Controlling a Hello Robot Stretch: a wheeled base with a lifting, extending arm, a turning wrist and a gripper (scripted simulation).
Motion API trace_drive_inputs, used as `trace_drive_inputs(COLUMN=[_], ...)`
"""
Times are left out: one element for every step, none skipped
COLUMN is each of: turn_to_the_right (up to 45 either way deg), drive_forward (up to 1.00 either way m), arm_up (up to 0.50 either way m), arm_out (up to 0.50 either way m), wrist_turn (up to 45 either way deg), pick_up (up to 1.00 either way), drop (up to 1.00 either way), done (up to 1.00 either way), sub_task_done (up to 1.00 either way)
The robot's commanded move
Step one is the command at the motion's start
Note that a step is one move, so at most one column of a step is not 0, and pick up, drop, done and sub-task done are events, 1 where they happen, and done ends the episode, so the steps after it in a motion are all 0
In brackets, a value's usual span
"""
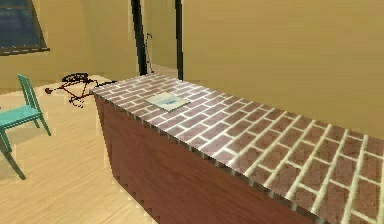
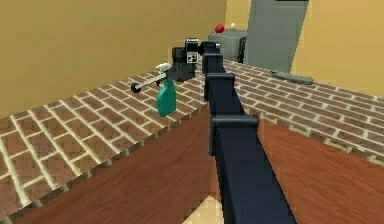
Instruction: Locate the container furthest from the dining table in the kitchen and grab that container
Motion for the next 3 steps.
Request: trace_drive_inputs(turn_to_the_right=[0.0,0.0,0.0], drive_forward=[0.0,0.0,0.0], arm_up=[0.0,0.0,0.0], arm_out=[0.0,0.0,0.0], wrist_turn=[12.0,0.0,0.0], pick_up=[0.0,1.0,0.0], drop=[0.0,0.0,0.0], done=[0.0,0.0,1.0], sub_task_done=[0.0,0.0,0.0])
